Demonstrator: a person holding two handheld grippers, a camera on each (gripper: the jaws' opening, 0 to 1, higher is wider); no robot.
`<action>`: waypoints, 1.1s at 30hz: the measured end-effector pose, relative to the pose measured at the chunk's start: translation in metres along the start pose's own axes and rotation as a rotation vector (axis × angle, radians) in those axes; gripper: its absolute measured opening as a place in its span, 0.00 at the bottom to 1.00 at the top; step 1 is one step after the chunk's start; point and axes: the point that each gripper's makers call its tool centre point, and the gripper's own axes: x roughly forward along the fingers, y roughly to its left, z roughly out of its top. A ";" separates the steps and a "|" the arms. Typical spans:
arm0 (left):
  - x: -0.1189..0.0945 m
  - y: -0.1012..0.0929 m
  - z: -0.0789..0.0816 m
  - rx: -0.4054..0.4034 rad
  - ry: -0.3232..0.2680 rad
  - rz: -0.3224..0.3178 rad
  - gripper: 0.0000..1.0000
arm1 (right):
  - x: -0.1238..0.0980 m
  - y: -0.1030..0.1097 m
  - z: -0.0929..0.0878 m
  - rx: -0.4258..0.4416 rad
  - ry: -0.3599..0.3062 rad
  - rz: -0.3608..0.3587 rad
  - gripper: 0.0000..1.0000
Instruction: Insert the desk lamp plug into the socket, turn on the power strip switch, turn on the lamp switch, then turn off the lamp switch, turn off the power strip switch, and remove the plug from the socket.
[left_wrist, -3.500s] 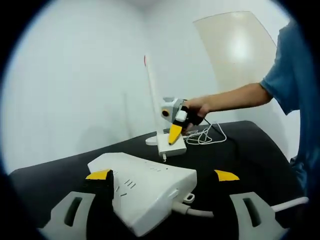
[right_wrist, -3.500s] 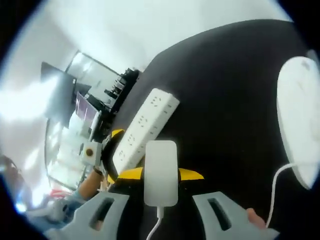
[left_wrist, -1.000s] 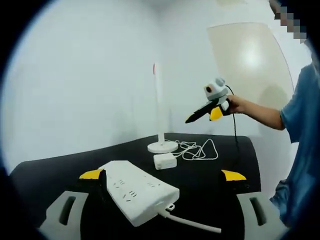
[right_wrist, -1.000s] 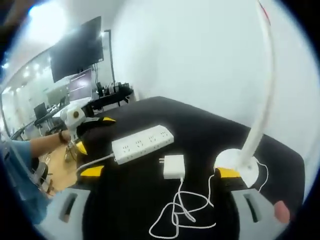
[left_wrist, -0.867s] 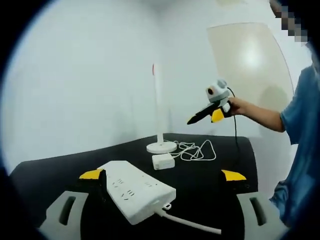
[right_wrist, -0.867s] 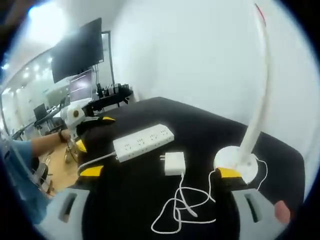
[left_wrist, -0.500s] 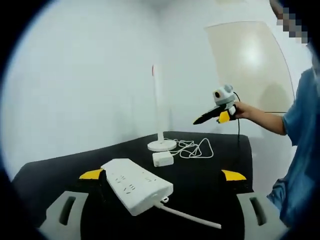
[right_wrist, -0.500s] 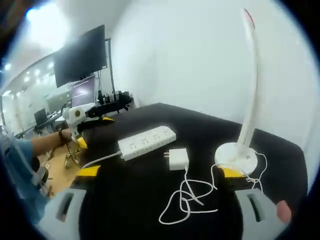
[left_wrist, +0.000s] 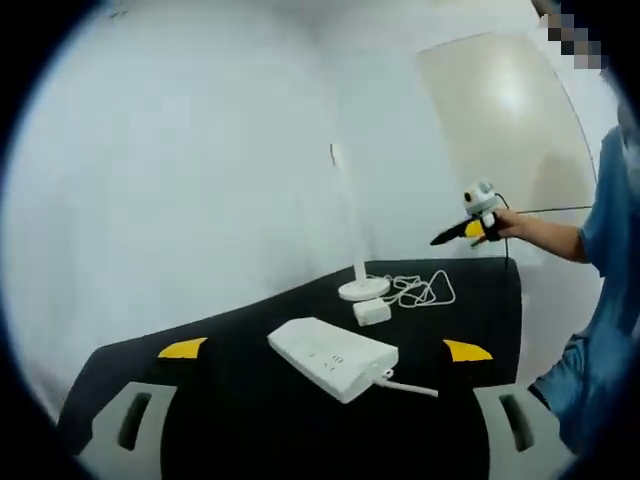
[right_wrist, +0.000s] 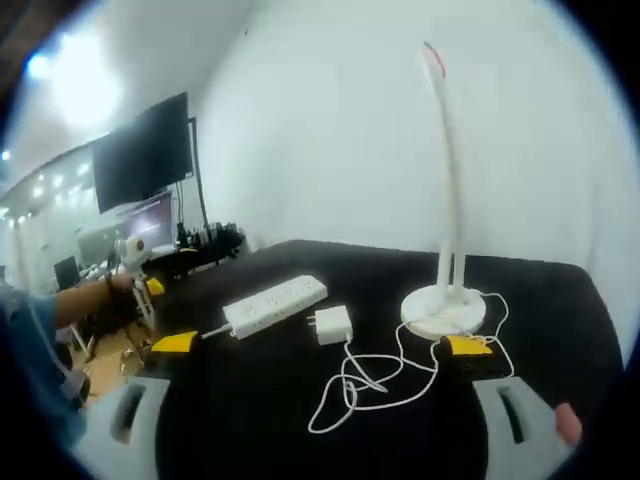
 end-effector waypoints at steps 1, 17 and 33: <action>-0.004 0.005 0.005 -0.015 -0.024 0.008 0.89 | -0.001 0.000 -0.002 0.000 -0.003 -0.011 0.96; -0.050 0.067 0.014 -0.012 0.001 0.081 0.89 | -0.012 -0.015 -0.031 0.075 -0.017 -0.062 0.96; -0.084 0.109 -0.018 -0.029 0.072 0.141 0.89 | -0.016 -0.025 -0.054 0.130 -0.002 -0.087 0.96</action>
